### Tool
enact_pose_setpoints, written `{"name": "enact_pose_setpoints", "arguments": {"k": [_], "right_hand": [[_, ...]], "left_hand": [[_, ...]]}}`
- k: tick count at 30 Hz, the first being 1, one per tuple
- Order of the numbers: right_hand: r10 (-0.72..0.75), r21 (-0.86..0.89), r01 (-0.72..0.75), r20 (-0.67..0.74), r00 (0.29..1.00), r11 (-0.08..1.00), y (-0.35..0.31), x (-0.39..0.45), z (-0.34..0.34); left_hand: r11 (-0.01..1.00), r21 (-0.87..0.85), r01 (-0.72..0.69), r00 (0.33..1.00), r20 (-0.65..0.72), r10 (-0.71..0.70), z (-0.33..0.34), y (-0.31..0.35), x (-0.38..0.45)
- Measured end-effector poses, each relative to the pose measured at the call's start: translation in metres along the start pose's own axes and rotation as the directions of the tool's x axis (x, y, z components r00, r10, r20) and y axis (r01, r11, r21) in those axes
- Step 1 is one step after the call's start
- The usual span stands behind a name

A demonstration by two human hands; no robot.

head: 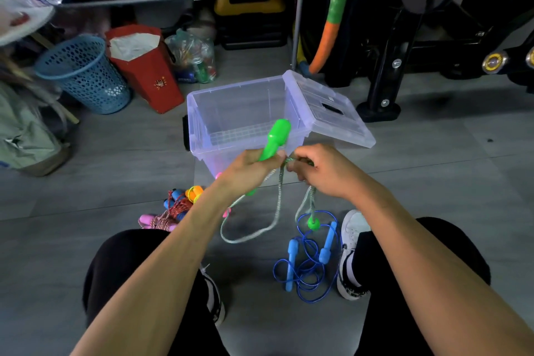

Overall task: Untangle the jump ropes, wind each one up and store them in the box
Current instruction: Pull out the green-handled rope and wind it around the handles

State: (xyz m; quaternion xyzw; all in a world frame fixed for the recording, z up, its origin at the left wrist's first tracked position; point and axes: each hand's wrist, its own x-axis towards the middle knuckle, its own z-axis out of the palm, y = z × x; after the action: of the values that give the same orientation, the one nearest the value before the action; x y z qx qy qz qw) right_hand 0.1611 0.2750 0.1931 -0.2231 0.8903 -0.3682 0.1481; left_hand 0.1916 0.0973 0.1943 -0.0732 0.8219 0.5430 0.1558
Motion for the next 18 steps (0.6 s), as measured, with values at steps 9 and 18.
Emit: {"name": "enact_pose_setpoints", "arguments": {"k": [9,18], "right_hand": [[0.077,-0.032,-0.076,0.027,0.997,0.997,-0.003,0.002,0.000],[0.117,0.044,-0.116,-0.027,0.993,0.992,-0.005,-0.002,-0.010]], "left_hand": [[0.949,-0.304,0.086,0.983,-0.127,-0.130,-0.012,0.002,0.006],[0.853,-0.519,0.046,0.961,-0.210,-0.179,-0.021,-0.002,0.011]]}}
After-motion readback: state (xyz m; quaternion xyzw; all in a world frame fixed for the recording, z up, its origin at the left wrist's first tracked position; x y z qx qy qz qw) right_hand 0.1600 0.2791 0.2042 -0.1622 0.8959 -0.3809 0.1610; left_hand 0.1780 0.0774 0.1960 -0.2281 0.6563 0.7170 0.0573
